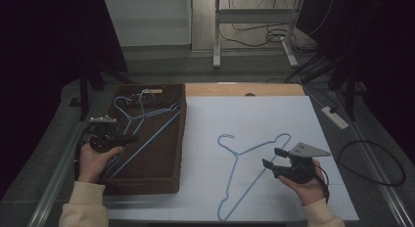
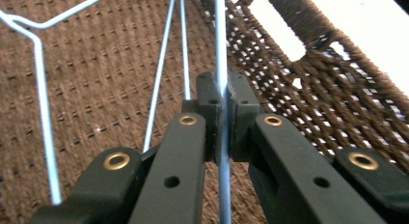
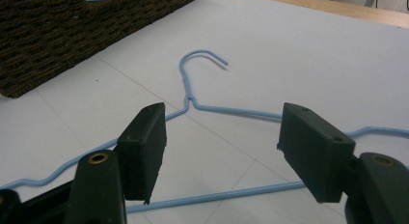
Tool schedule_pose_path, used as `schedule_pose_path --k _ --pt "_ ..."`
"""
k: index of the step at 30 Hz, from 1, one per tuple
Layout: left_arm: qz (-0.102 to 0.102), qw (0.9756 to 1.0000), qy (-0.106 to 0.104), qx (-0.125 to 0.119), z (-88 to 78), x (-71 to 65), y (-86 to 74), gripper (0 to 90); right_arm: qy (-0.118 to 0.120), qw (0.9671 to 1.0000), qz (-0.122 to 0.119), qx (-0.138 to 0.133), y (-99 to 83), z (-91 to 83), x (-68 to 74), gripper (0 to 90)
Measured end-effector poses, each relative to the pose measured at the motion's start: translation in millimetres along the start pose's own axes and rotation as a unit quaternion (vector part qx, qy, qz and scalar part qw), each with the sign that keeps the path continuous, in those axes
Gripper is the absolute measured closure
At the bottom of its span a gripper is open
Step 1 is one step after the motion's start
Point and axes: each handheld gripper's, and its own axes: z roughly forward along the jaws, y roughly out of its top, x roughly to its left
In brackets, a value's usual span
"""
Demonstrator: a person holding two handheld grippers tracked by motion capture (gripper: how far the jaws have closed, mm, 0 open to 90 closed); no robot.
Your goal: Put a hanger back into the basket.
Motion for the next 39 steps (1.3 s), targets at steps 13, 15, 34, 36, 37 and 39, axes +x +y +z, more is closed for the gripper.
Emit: schedule_pose_path --k 13,15,34,36,37,39 --pt "0.008 0.9938 0.11 0.013 4.1 1.0 -0.1 82.9 0.0 1.0 -0.001 0.005 -0.5 1.3 0.5 34.4" --pt "0.015 0.9923 0.123 0.009 4.1 0.9 -0.2 74.9 0.0 1.0 -0.001 0.006 -0.6 1.8 0.7 34.4" --pt "0.05 0.9894 0.021 -0.135 -35.9 -34.6 0.7 41.4 -0.001 1.0 0.003 0.004 -0.7 -0.7 -1.4 33.6" --pt "0.051 0.9881 0.007 -0.145 -39.4 -40.3 -2.9 39.6 -0.002 1.0 0.003 0.006 -0.6 -1.7 -2.1 33.3" --pt "0.054 0.9879 0.003 -0.146 -40.2 -42.6 -4.5 38.9 -0.003 1.0 0.002 0.007 -0.7 -1.8 -2.5 33.2" --pt "0.061 0.9867 0.002 -0.151 -42.9 -50.8 -10.0 37.6 -0.006 1.0 0.003 0.008 -1.3 -2.2 -3.6 33.2"
